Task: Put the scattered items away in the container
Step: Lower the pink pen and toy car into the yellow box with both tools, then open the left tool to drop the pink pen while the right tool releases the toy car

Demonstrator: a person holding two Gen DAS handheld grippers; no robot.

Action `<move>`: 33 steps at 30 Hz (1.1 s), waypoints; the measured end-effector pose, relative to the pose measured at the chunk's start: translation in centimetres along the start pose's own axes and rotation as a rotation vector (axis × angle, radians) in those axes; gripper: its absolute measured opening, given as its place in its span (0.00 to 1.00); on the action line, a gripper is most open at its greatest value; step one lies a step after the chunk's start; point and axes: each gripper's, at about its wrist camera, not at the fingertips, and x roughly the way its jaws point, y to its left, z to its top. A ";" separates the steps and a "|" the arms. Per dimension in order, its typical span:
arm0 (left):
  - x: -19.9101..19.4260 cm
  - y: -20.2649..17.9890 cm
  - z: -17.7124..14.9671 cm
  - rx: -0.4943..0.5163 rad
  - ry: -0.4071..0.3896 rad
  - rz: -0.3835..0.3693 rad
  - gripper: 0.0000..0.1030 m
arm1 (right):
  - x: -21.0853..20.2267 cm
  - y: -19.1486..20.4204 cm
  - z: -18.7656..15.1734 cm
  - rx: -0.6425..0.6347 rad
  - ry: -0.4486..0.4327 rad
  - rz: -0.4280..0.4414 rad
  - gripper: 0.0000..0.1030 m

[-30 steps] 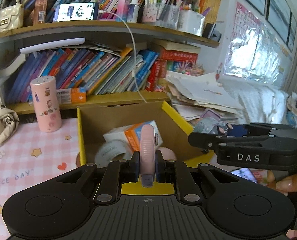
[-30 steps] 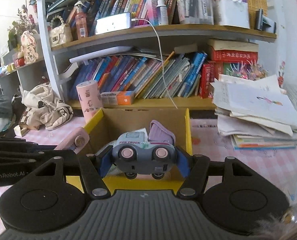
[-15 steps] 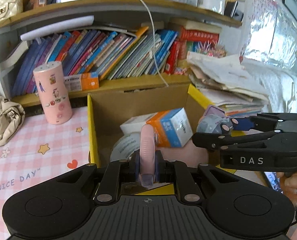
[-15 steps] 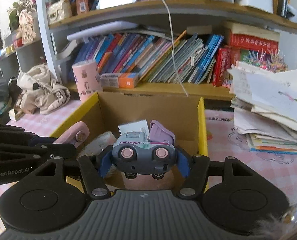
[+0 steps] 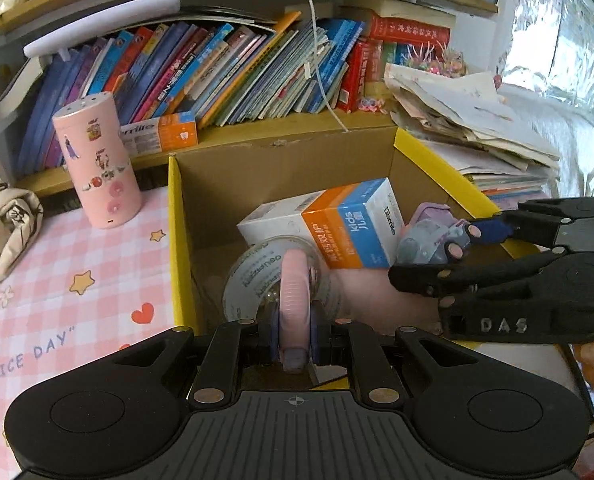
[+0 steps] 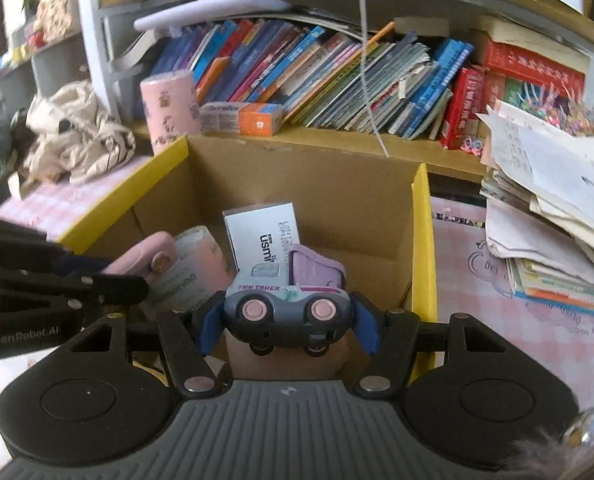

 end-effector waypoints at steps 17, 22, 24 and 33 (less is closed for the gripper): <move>-0.3 0.0 -0.1 -0.005 -0.022 0.031 0.42 | 0.2 0.4 0.1 -0.024 0.012 0.007 0.69; -1.1 -0.2 -0.3 0.000 -0.045 0.042 0.56 | -0.2 0.2 0.1 0.001 0.005 0.003 0.75; -1.4 -0.3 -0.5 0.005 -0.052 0.042 0.60 | -0.4 0.2 0.1 0.012 0.001 0.001 0.78; -3.1 -0.8 -0.8 0.008 -0.091 0.064 0.73 | -2.0 0.4 -0.2 0.038 -0.029 -0.026 0.87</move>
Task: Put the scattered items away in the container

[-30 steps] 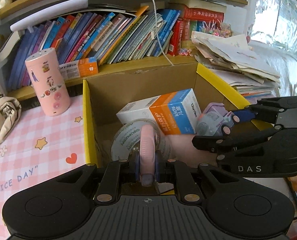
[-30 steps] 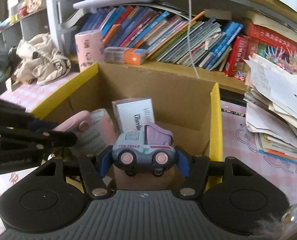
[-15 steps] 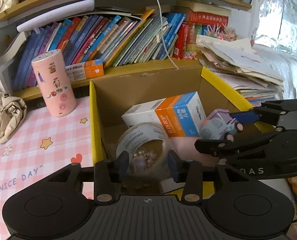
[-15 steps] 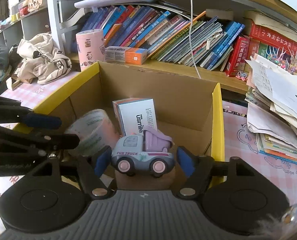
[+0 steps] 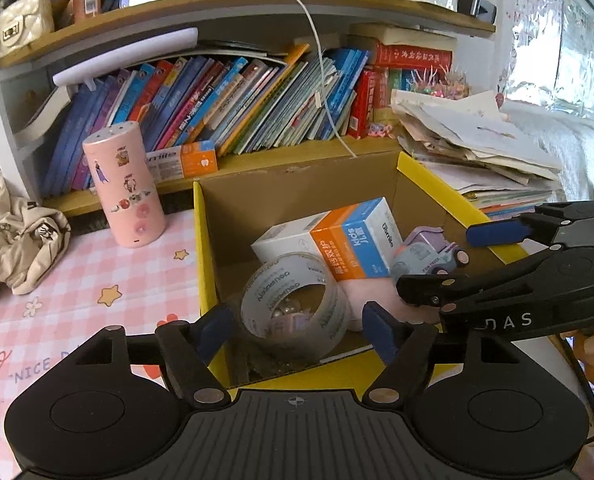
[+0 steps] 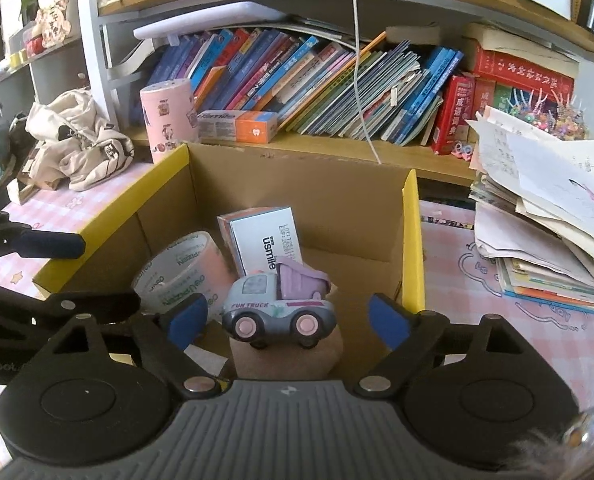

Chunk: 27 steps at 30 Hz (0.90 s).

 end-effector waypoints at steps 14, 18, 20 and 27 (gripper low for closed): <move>-3.6 0.0 -1.8 -0.025 -0.032 0.029 0.84 | -3.7 1.2 -1.5 0.025 -0.045 -0.031 0.97; -4.5 0.1 -2.5 -0.040 -0.032 0.036 0.87 | -4.7 1.5 -2.2 0.030 -0.047 -0.041 0.98; -4.9 0.1 -2.9 -0.045 -0.032 0.039 0.87 | -5.1 1.6 -2.5 0.032 -0.045 -0.042 0.98; -5.4 -0.1 -4.1 -0.054 -0.008 0.043 0.87 | -6.0 2.1 -4.0 0.049 -0.022 -0.040 0.99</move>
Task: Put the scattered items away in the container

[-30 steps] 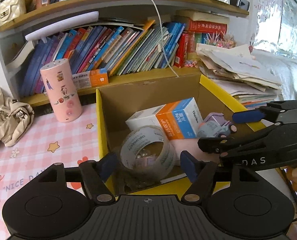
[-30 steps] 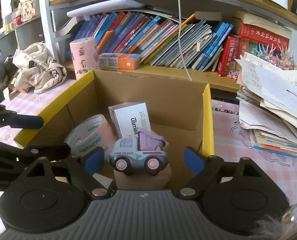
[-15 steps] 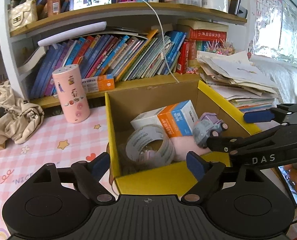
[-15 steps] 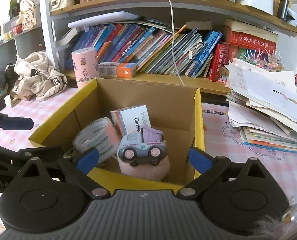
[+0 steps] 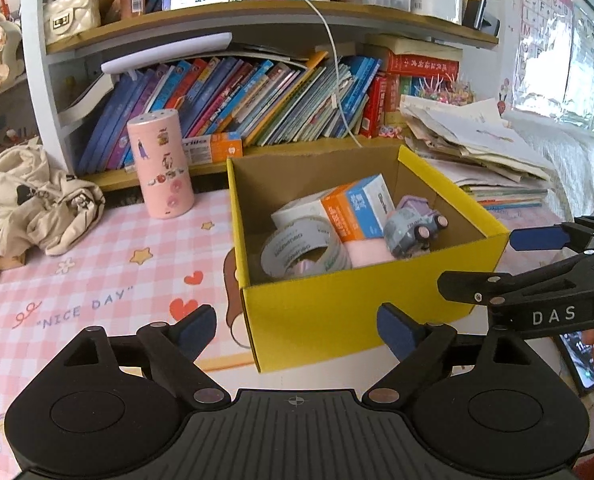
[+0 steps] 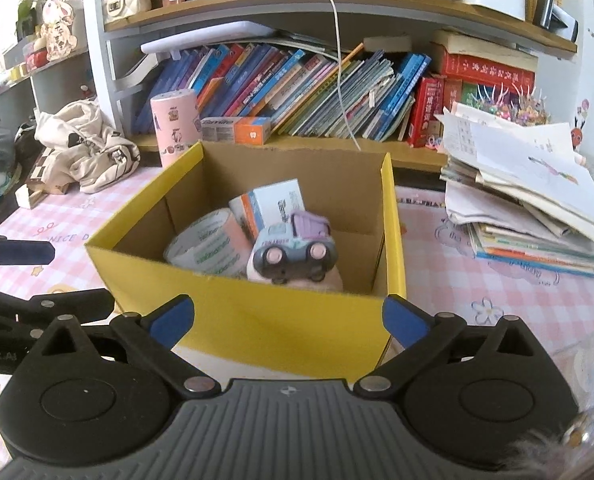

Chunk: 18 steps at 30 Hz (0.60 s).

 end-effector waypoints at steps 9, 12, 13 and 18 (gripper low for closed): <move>-0.4 -0.2 -1.0 -0.007 0.012 -0.003 0.87 | -0.8 0.7 -1.5 0.008 0.024 -0.013 0.99; -0.6 -0.2 -1.4 -0.011 0.013 -0.006 0.87 | -1.1 0.8 -1.8 0.017 0.025 -0.021 0.99; -0.7 -0.2 -1.5 -0.011 0.012 -0.008 0.87 | -1.2 0.8 -1.9 0.020 0.025 -0.023 0.99; -1.2 0.3 -2.0 -0.026 0.006 -0.009 0.87 | -1.8 1.5 -2.4 0.034 0.025 -0.046 1.00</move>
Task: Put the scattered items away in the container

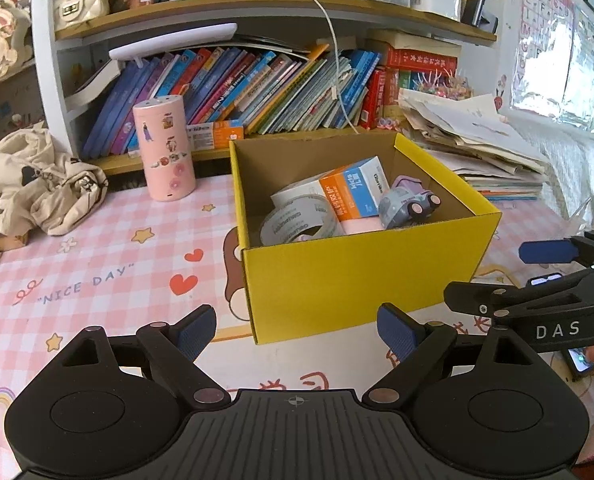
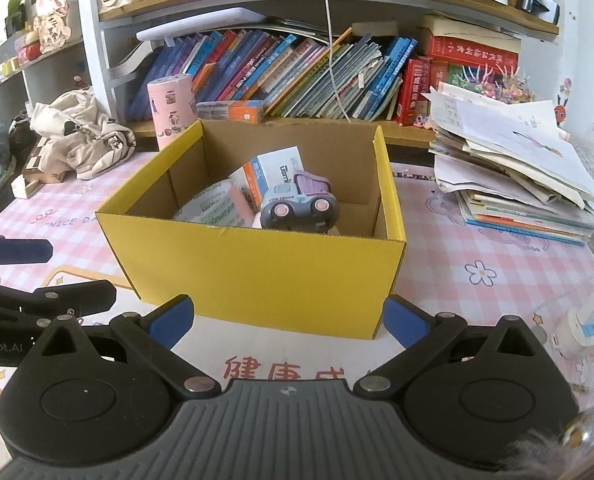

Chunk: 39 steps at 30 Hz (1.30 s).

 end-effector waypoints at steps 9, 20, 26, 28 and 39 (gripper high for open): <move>-1.2 2.4 -1.2 -0.019 0.007 0.000 0.87 | -1.2 2.3 -0.9 0.040 0.004 -0.047 1.00; -3.2 5.7 -2.4 -0.010 0.010 -0.046 0.88 | -2.6 7.1 -1.6 0.052 0.007 -0.079 1.00; -4.3 7.7 -3.1 0.000 0.007 -0.054 0.88 | -3.1 9.8 -2.1 0.062 0.010 -0.093 1.00; -4.6 8.5 -3.4 -0.002 0.008 -0.055 0.88 | -3.2 10.7 -2.3 0.063 0.010 -0.095 1.00; -6.9 12.0 -5.1 0.006 0.005 -0.062 0.88 | -4.3 15.6 -3.6 0.069 0.007 -0.117 1.00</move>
